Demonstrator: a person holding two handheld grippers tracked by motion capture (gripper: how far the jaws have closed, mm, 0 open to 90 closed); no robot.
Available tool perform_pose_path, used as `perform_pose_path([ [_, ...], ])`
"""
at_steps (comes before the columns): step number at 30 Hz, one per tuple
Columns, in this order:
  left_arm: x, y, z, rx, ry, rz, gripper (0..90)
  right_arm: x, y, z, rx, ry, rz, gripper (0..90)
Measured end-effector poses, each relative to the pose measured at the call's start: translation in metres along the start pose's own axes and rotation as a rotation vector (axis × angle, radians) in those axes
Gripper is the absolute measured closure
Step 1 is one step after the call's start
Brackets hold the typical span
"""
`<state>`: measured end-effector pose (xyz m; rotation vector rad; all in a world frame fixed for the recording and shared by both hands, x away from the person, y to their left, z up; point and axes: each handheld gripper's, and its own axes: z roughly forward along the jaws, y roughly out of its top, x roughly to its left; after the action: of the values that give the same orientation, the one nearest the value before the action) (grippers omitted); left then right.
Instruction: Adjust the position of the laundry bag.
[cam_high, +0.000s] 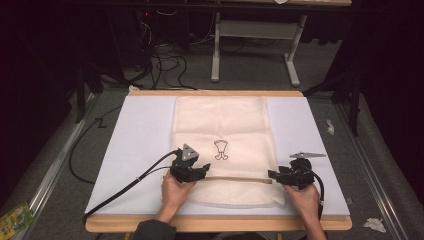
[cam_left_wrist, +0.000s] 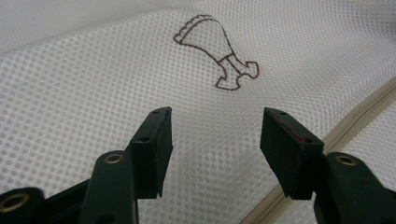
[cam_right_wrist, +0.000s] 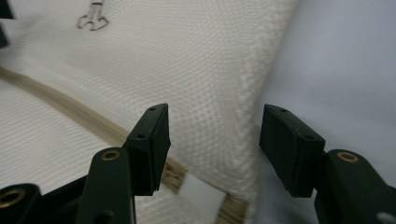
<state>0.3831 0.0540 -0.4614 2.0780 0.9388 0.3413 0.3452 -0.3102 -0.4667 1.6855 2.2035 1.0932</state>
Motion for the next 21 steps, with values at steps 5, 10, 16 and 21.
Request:
perform_pose_path([
  [5,-0.003,-0.001,0.01,0.021,-0.038,-0.014,43.0,0.009,0.004,0.007,0.03,0.018,-0.025,42.3],
  [10,-0.004,-0.003,0.015,0.036,-0.039,-0.015,42.3,0.011,0.005,0.008,0.037,0.014,-0.021,42.9],
  [16,-0.005,-0.001,0.014,0.03,-0.04,-0.012,42.4,0.016,0.01,0.011,0.066,-0.034,-0.04,42.7],
  [21,-0.005,-0.001,0.018,0.035,-0.041,-0.014,43.5,0.016,0.008,0.01,0.063,-0.043,-0.05,58.3],
])
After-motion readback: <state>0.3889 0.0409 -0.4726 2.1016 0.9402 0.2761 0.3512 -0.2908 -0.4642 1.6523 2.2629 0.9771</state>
